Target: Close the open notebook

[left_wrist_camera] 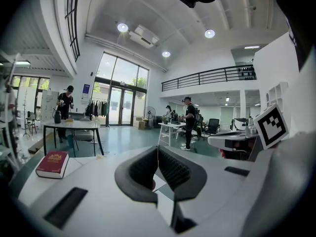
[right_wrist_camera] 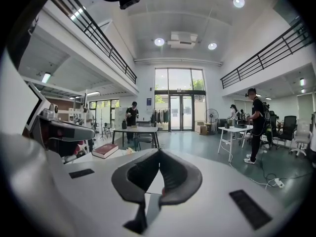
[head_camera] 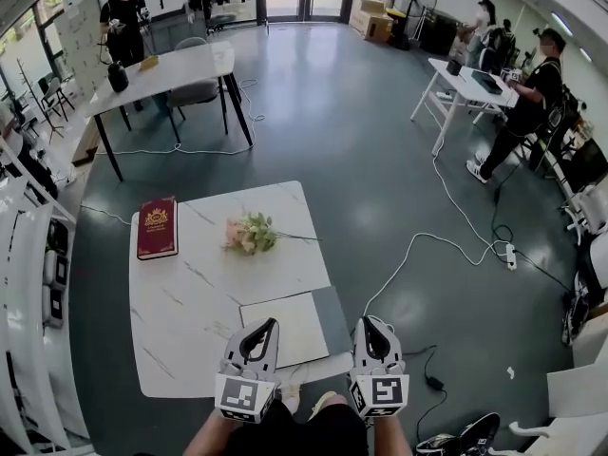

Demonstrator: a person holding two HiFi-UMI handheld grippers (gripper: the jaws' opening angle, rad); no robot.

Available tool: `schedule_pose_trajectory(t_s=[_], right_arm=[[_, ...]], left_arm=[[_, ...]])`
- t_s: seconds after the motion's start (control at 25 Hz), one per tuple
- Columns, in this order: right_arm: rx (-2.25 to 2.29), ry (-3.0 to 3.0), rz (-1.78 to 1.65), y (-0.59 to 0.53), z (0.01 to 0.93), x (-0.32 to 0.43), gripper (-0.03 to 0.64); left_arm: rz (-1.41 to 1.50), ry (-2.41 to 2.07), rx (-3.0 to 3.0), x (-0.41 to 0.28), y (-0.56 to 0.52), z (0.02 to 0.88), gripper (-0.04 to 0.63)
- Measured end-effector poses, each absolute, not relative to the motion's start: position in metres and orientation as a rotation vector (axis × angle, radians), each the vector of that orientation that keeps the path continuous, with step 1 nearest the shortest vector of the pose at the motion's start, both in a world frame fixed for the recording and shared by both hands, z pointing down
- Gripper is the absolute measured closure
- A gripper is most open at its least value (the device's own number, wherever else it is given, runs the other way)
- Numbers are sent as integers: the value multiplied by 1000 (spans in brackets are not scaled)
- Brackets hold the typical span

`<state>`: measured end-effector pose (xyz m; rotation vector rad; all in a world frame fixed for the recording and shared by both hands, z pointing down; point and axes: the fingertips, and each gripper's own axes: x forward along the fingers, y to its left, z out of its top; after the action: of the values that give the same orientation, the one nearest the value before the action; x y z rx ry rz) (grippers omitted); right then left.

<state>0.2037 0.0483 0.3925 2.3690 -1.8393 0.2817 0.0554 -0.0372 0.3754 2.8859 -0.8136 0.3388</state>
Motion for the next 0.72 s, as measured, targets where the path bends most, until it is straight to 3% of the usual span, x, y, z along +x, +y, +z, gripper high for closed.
schedule_pose_trajectory(t_s=[0.72], right_arm=[[2046, -2037, 513, 6, 491, 236, 599]], left_arm=[[503, -1071, 2645, 77, -48, 461, 571]])
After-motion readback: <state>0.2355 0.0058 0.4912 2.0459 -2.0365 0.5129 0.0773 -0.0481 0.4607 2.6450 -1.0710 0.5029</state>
